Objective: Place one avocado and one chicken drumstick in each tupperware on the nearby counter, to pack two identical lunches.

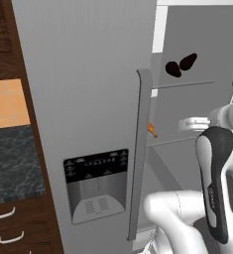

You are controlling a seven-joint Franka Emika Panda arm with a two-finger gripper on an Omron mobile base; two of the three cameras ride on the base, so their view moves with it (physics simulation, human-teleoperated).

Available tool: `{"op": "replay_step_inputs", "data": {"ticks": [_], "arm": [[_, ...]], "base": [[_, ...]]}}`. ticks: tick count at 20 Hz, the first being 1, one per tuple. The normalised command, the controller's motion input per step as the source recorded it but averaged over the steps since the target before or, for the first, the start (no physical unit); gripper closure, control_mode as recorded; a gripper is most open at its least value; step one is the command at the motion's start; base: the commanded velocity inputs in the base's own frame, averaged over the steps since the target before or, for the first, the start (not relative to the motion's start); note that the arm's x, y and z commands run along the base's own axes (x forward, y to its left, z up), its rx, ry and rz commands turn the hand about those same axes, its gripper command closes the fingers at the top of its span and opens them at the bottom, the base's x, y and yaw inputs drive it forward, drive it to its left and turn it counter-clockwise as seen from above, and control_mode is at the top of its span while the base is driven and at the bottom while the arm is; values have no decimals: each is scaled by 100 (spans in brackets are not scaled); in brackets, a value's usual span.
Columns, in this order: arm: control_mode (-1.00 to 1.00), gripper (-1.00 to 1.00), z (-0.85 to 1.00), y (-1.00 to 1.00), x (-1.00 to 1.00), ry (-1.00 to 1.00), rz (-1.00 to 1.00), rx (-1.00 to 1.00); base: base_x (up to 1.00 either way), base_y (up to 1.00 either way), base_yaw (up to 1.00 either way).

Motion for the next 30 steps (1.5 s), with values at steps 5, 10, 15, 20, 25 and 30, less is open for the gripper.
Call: {"op": "replay_step_inputs", "data": {"ticks": [5, 10, 15, 20, 25, 30], "arm": [[-100, -100, 78, -5, 37, -15, -6, -2], [-100, -100, 66, -4, 59, -6, -6, -2], [-100, -100, 49, -3, 31, -9, -2, 0], [-100, -100, -2, -14, 53, 1, 0, 0], [-100, -100, -23, -35, 91, 0, 0, 0], [-100, -100, -40, -28, 87, 7, 0, -9]], "base": [[0, 0, 0], [0, 0, 0], [0, 0, 0], [0, 0, 0], [0, 0, 0], [0, 0, 0]]}}
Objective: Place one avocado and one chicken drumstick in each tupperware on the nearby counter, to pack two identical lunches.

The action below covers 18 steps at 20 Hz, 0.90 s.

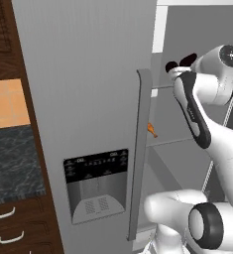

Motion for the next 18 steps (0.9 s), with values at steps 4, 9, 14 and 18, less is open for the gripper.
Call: {"op": "replay_step_inputs", "data": {"ticks": [4, 9, 14, 18], "arm": [[-100, -100, -23, -6, 80, 12, 4, -6], [-100, -100, 0, -19, 71, 4, 2, 0], [-100, -100, 0, -20, 67, 0, 1, 0], [-100, -100, -2, -12, 64, 0, 1, 0]], "base": [[0, 0, 0], [0, 0, 0], [0, 0, 0], [0, 0, 0]]}}
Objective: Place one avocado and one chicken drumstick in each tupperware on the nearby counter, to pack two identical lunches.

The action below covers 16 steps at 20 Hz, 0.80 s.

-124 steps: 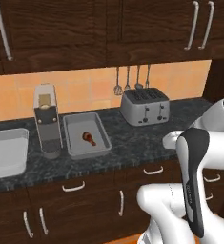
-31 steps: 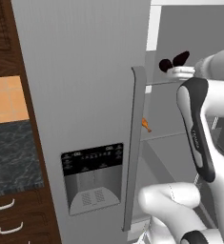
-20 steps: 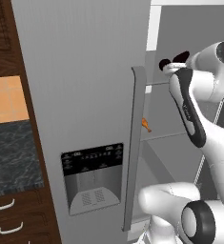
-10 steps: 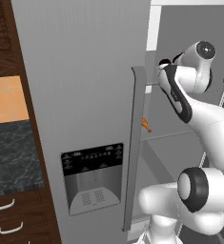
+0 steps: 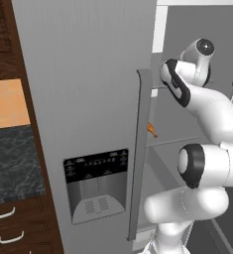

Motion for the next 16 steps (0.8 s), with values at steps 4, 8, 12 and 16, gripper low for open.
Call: {"op": "replay_step_inputs", "data": {"ticks": [4, 8, 12, 16], "arm": [[-100, -100, -11, -6, 60, 0, 1, 0], [-100, 100, -36, -1, 19, 3, 2, -1], [-100, 100, -49, 0, -8, 0, 1, -1], [-100, 100, -22, 0, -32, -23, 4, -1]], "base": [[0, 0, 0], [0, 0, 0], [0, 0, 0], [0, 0, 0]]}}
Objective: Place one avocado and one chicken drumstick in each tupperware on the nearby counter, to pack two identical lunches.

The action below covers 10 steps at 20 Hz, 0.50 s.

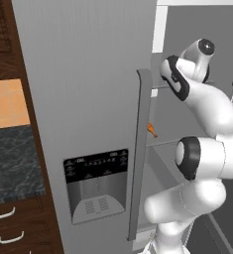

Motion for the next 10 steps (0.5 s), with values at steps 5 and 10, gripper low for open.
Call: {"op": "replay_step_inputs", "data": {"ticks": [5, 10], "arm": [[-100, 100, 2, 11, -95, -12, 5, 0], [-100, 100, 39, 32, -100, 4, 2, -1]], "base": [[0, 0, 0], [0, 0, 0]]}}
